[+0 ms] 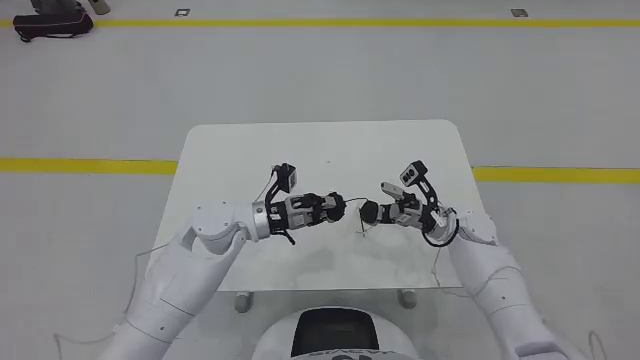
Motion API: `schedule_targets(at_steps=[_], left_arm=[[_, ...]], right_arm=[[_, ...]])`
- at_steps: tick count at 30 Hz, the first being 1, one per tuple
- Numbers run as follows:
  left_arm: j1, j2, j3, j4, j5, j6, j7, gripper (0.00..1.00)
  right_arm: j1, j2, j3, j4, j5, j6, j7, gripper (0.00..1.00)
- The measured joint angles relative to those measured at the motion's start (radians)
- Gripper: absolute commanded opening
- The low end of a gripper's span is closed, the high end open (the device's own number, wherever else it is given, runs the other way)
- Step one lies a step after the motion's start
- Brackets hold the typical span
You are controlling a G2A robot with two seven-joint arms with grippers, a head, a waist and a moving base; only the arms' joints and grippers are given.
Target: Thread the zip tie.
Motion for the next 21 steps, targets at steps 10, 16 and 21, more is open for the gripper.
schedule_targets(at_steps=[10, 16, 21], left_arm=[[0.001, 0.007, -0.005, 0.008, -0.024, -0.048, 0.004, 0.00], [0.002, 0.007, -0.005, 0.009, -0.028, -0.044, 0.005, 0.00], [-0.005, 0.014, -0.019, 0.028, -0.090, -0.014, -0.062, 0.00]], right_arm=[[0.021, 0.033, -0.084, 0.007, 0.064, -0.015, 0.000, 1.00], [0.019, 0.034, -0.084, 0.004, 0.065, -0.013, -0.003, 1.00], [0.005, 0.051, -0.087, -0.040, 0.108, 0.014, 0.000, 1.00]])
